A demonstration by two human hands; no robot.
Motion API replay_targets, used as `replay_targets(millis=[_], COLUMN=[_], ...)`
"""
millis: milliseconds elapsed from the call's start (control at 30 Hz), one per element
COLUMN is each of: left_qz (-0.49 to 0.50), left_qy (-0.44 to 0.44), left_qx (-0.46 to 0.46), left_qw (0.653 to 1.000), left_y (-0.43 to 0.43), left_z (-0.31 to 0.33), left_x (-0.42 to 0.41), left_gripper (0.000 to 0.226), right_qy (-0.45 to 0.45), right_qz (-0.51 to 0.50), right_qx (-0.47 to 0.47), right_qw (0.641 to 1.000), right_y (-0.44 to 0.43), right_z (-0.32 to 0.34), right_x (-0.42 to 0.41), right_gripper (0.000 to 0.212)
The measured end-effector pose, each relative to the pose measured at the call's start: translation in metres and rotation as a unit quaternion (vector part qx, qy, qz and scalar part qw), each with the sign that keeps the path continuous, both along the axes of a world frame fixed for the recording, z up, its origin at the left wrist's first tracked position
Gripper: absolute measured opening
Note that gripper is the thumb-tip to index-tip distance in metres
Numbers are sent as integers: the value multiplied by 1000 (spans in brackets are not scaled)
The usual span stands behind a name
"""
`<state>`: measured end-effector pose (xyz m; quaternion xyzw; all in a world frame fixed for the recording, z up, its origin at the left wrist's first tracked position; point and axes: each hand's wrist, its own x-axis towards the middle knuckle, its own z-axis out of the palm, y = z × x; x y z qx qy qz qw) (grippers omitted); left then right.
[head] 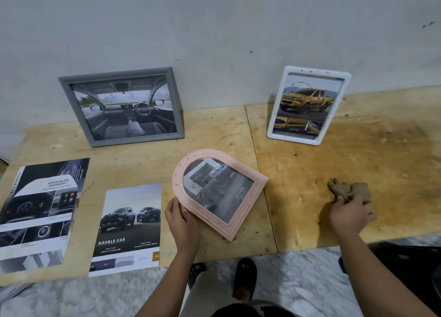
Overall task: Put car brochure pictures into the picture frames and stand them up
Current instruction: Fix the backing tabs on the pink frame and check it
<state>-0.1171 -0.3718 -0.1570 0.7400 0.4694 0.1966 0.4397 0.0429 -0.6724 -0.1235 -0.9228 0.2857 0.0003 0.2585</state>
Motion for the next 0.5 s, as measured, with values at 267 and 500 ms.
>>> replay_targets(millis=[267,500], left_qz=[-29,-123], left_qy=[64,95], left_qx=[72,106], left_qw=[995,982], left_y=[15,37], left_z=[-13,-13], left_x=[-6,-6], left_gripper=[40,44], right_qy=[-82,-107], right_qz=[172,393], right_qx=[214,294], right_qw=[958,865], right_y=[75,142], right_z=[-5,13], right_x=[-40,-33], right_gripper=[24,22])
